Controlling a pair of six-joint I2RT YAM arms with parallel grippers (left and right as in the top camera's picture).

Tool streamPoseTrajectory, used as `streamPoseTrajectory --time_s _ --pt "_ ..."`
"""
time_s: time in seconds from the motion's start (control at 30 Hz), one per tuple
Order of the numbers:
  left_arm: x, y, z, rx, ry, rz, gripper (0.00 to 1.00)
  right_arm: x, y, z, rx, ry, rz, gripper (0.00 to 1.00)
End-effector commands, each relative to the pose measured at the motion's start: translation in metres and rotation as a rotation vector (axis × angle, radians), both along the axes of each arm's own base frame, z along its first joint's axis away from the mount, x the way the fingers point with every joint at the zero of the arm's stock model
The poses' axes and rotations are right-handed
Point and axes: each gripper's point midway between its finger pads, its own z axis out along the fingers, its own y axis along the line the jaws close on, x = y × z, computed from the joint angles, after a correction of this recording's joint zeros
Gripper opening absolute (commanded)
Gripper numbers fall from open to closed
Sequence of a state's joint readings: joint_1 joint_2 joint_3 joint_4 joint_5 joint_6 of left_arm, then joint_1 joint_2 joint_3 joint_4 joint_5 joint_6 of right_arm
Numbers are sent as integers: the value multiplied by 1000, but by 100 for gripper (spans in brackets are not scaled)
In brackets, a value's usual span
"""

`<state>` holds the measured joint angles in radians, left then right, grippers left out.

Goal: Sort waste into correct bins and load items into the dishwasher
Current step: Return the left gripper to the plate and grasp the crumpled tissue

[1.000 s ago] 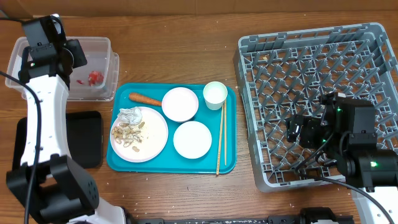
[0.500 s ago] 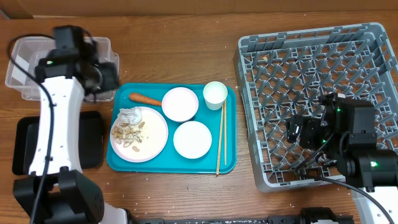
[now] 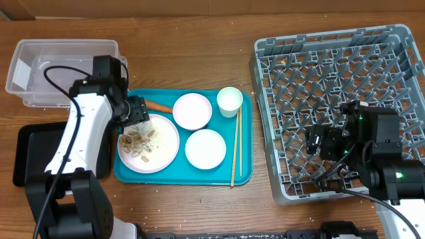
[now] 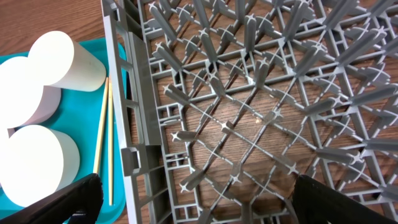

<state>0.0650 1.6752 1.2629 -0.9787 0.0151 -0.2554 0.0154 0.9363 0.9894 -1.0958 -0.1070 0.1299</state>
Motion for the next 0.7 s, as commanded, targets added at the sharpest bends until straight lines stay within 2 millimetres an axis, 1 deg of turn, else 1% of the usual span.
streamPoseTrajectory --time_s 0.0,0.03,0.13,0.17,0.23,0.3,0.33,0.43,0.47,0.6,0.67 --pt "0 5 -14 23 -25 29 75 3 2 12 0 -34 6 100" --pt "1 5 -18 24 -37 29 74 3 2 12 0 -33 6 100" --pt "1 5 -30 25 -53 29 67 3 2 12 0 -32 6 100" --pt "0 5 -34 24 -52 29 66 3 2 12 0 -30 6 100" --pt "-1 5 -38 24 -54 29 64 2 2 12 0 -29 6 100" --pt "-3 5 -42 25 -52 29 60 3 2 12 0 -30 6 100" --pt "-3 5 -44 25 -52 29 57 3 2 12 0 -30 6 100" --pt "-2 5 -44 25 -57 29 38 3 2 12 0 -30 6 100" --pt "-2 5 -44 25 -58 29 33 3 2 12 0 -30 6 100" --pt "-2 5 -44 25 -60 29 22 2 1 11 0 -26 6 100" --pt "-2 5 -44 25 -60 29 15 1 1 11 0 -24 6 100"
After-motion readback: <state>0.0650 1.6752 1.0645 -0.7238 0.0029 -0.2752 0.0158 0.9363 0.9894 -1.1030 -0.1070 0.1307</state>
